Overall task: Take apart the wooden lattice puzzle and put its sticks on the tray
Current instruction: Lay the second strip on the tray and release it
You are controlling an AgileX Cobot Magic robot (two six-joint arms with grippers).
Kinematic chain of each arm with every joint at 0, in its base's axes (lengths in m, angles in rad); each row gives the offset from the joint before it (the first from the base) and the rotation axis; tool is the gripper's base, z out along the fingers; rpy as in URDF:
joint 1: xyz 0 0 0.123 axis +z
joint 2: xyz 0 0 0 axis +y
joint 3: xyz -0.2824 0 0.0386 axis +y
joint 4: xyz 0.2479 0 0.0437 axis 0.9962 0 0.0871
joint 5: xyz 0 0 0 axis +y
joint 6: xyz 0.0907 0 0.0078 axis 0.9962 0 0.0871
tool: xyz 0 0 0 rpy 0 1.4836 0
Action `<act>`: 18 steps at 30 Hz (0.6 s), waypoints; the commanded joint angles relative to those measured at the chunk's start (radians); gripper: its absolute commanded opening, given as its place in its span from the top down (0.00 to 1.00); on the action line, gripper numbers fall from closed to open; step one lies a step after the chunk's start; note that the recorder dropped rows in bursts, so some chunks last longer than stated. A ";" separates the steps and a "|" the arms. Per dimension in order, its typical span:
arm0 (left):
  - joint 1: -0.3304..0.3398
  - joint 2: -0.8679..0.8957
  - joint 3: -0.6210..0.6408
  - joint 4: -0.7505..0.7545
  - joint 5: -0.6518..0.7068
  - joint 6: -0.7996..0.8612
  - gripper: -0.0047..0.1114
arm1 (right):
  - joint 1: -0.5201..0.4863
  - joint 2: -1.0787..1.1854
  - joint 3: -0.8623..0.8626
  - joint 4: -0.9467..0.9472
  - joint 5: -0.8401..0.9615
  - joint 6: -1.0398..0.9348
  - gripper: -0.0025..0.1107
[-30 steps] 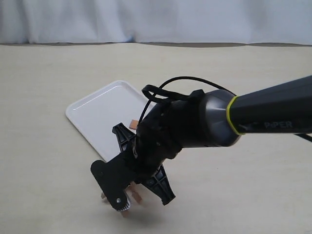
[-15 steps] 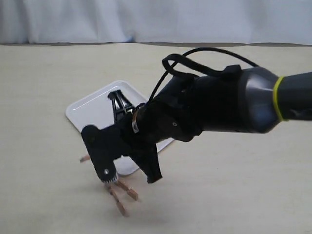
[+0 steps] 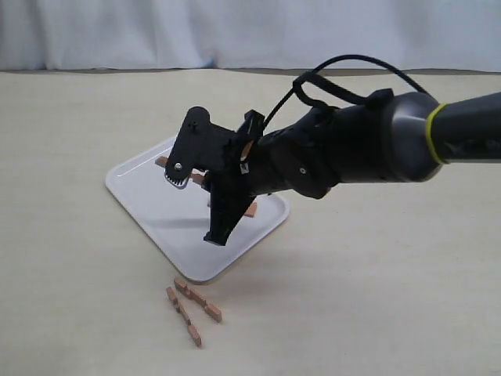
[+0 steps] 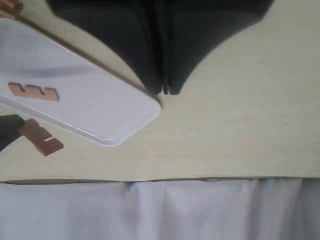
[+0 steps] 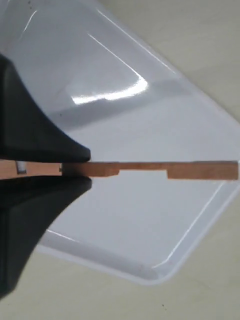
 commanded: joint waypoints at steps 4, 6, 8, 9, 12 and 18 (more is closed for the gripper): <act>-0.009 -0.001 0.004 0.005 -0.012 0.000 0.96 | -0.007 0.049 -0.001 0.009 0.014 0.073 0.94; -0.009 -0.001 0.004 0.005 -0.012 0.000 0.96 | -0.007 0.062 -0.001 0.016 0.014 0.073 0.90; -0.009 -0.001 0.004 0.005 -0.012 0.000 0.96 | -0.007 0.075 -0.001 0.033 0.014 0.073 0.82; -0.009 -0.001 0.004 0.005 -0.012 0.000 0.96 | -0.007 0.076 -0.001 0.046 0.014 0.073 0.77; -0.009 -0.001 0.004 0.005 -0.012 0.000 0.96 | -0.007 0.079 -0.001 0.088 0.012 0.073 0.64; -0.009 -0.001 0.004 0.005 -0.014 0.000 0.96 | -0.007 0.011 -0.001 0.090 0.041 0.073 0.52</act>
